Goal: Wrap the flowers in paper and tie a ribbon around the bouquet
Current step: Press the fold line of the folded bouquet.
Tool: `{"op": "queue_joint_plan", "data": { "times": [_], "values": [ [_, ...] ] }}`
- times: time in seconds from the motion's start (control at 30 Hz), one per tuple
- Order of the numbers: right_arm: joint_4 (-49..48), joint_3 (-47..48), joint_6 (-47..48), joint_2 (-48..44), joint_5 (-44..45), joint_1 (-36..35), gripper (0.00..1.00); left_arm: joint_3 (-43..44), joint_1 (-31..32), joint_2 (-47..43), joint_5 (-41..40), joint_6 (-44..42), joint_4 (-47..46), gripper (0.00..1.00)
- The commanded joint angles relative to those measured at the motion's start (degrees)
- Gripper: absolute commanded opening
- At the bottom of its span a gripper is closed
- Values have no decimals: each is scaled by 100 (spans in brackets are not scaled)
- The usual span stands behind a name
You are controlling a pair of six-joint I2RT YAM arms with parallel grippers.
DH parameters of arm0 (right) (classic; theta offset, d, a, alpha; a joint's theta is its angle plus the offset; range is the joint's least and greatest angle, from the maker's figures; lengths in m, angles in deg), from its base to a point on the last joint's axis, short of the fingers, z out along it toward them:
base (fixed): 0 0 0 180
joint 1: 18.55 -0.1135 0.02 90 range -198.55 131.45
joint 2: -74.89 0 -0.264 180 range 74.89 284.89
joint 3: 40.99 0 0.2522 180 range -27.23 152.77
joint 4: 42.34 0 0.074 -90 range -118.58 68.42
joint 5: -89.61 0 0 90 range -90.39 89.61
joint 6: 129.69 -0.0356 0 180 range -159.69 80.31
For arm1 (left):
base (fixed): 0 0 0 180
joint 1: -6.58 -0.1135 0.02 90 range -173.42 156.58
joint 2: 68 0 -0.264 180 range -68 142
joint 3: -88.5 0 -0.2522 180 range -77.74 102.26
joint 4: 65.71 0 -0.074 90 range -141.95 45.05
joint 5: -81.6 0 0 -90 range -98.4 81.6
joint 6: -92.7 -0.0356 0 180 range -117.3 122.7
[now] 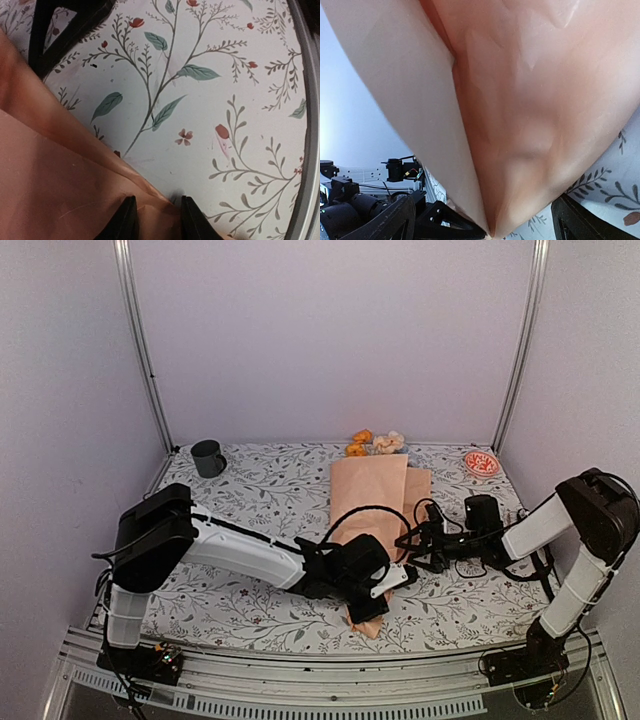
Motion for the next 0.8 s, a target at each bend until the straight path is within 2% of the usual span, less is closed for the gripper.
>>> {"op": "queue_joint_plan", "data": {
  "times": [0.0,0.1,0.37,0.43,0.47,0.57,0.63,0.67,0.7,0.77],
  "values": [
    [-1707,-427,-592,-33,-367,-34,96,-221,-120,255,143,-38,574,31],
    [-2019,-432,-794,194,-309,-91,96,-225,-137,260,136,-41,581,31],
    [-2062,167,-921,814,-122,-403,91,-216,-142,278,125,-45,636,31],
    [-1998,222,-942,829,-27,-452,85,-220,-149,276,132,-46,629,31],
    [-1939,261,-957,858,0,-461,77,-220,-147,281,142,-51,622,31],
    [-1782,352,-947,960,55,-463,42,-210,-156,274,130,-51,601,31],
    [-1705,354,-924,982,110,-463,23,-213,-167,220,129,-46,551,31],
    [-1634,366,-875,976,140,-467,7,-217,-179,175,117,-46,511,31],
    [-1528,380,-840,958,174,-463,1,-216,-184,116,90,-39,462,31],
    [-1267,470,-718,939,221,-454,1,-206,-209,-42,78,-33,306,34]
  ]
}}
